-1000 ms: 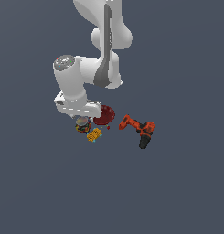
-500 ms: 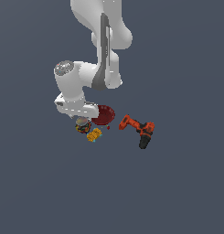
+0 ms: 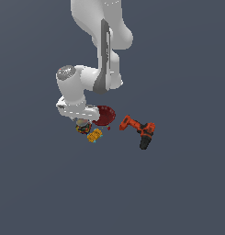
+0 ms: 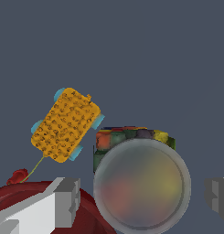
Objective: Pick up a designated object from a clutter of objects.
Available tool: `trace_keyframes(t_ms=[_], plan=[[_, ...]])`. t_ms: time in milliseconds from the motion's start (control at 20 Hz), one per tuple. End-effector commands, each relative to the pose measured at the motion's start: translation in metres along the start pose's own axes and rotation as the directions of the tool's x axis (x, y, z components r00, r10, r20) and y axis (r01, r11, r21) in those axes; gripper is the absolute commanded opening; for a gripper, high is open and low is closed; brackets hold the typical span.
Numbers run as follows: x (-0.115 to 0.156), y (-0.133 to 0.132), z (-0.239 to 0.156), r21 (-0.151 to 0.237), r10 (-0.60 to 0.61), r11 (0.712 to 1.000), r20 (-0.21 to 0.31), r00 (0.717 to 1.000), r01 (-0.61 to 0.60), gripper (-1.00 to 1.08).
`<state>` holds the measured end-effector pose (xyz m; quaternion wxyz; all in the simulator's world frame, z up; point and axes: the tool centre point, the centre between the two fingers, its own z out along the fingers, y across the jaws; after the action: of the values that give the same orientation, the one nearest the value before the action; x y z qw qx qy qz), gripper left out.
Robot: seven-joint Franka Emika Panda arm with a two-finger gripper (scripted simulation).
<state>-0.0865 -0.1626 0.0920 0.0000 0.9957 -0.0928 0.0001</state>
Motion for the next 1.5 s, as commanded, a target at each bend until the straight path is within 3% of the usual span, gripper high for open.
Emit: trace_keyframes(t_ms=[0,450,500,1450], plan=[[-0.001,0.000,0.012,0.000,0.000,1.000,0.001,1.000,0.000,1.00],[-0.001,0.000,0.034,-0.001,0.000,1.000,0.001,1.000,0.000,1.00],[-0.001,0.000,0.034,-0.001,0.000,1.000,0.001,1.000,0.000,-1.00],[0.006,-0.003,0.015,0.000,0.001,1.000,0.000,1.000,-0.001,-1.00]])
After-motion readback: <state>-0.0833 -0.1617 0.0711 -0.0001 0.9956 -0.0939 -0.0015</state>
